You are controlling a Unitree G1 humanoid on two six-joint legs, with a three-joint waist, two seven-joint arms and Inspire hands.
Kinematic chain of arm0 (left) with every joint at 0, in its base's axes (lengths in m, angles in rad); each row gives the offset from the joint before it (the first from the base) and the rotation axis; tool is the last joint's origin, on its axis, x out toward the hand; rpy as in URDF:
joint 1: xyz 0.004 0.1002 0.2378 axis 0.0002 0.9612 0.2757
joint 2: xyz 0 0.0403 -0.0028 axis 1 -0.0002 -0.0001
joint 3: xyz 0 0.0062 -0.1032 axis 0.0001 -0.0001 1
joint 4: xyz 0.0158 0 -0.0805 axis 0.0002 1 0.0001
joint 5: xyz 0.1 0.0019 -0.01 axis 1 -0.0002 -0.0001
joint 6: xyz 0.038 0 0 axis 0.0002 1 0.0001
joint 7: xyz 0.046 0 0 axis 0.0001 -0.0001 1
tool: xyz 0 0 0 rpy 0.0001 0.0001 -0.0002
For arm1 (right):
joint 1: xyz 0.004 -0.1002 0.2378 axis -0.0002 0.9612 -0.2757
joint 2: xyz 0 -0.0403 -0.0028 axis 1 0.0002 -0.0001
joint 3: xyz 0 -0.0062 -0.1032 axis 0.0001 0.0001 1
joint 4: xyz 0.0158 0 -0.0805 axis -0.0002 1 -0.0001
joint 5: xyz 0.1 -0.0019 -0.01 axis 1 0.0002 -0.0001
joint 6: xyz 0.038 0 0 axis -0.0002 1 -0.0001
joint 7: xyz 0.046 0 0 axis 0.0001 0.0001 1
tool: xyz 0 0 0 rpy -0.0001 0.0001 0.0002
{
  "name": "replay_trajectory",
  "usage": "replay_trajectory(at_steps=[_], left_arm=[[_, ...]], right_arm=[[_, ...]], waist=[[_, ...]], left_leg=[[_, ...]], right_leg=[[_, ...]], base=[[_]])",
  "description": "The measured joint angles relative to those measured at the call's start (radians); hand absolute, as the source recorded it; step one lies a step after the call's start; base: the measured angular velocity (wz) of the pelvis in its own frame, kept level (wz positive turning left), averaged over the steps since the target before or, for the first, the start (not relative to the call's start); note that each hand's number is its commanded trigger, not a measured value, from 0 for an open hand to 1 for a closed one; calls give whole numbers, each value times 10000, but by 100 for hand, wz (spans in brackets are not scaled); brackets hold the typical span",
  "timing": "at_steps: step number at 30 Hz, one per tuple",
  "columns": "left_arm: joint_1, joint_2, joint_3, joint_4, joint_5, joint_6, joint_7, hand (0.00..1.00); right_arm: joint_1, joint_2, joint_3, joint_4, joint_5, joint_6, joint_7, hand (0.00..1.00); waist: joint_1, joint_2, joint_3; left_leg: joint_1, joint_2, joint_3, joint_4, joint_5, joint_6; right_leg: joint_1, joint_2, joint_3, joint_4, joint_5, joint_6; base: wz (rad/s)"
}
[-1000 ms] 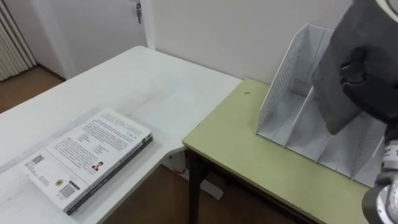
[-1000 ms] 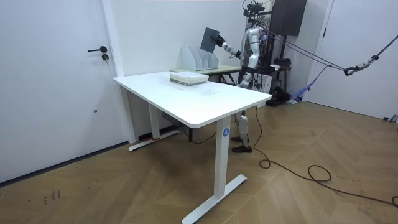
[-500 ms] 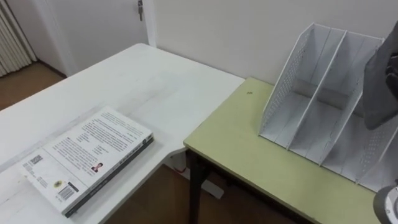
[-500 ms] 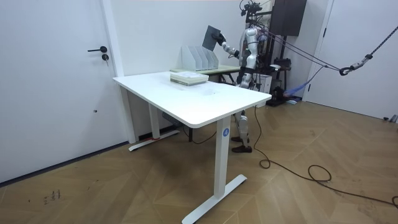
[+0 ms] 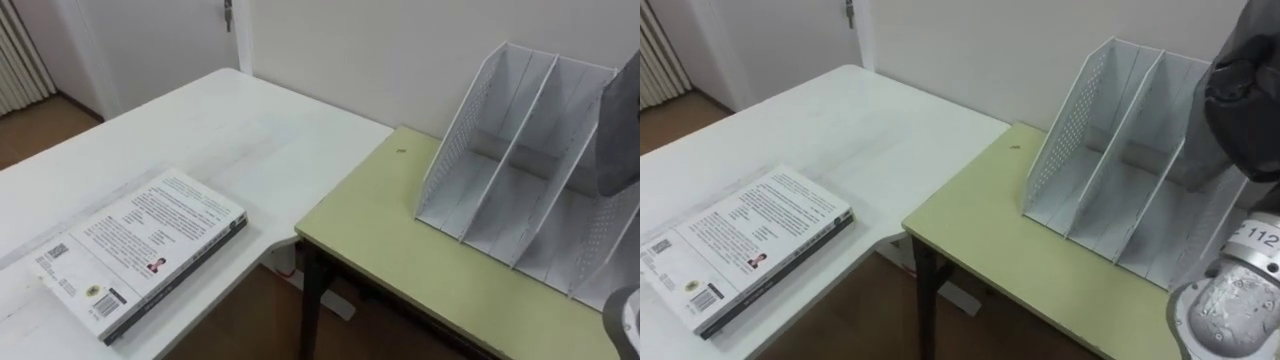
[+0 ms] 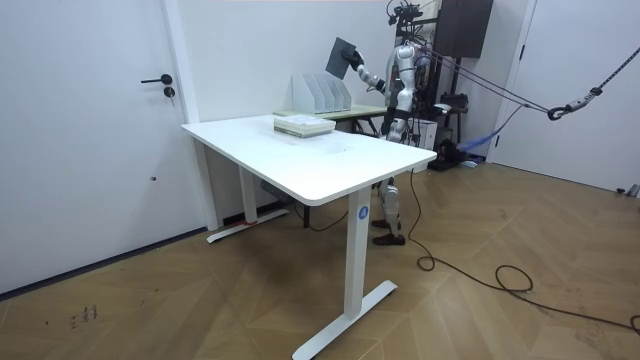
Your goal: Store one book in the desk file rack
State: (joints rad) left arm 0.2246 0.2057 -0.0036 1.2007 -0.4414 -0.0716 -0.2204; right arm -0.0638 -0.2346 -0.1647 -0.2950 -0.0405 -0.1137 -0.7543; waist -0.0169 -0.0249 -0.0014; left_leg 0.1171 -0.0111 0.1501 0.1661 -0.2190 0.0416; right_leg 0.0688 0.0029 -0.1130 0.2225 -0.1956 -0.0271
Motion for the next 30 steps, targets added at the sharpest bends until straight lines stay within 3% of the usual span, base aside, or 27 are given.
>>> replay_trajectory(at_steps=[25, 30], left_arm=[[7, -28, 131, -7, 158, 207, 396, 0], [-7, -80, 206, 24, 216, 220, 419, 0]], right_arm=[[0, 1, -272, 228, -2, 1, -398, 100], [-4, 1, -572, 914, 2, 3, -445, 100]], waist=[[-57, 141, -8], [-34, 181, -16]], left_leg=[[-24, -1, 0, -33, 0, 0], [-28, -8, -13, -30, 0, 0]], right_leg=[[-13, -1, -70, -22, 0, 0], [-16, -11, -76, -21, 0, 0]], base=[[0], [0]])
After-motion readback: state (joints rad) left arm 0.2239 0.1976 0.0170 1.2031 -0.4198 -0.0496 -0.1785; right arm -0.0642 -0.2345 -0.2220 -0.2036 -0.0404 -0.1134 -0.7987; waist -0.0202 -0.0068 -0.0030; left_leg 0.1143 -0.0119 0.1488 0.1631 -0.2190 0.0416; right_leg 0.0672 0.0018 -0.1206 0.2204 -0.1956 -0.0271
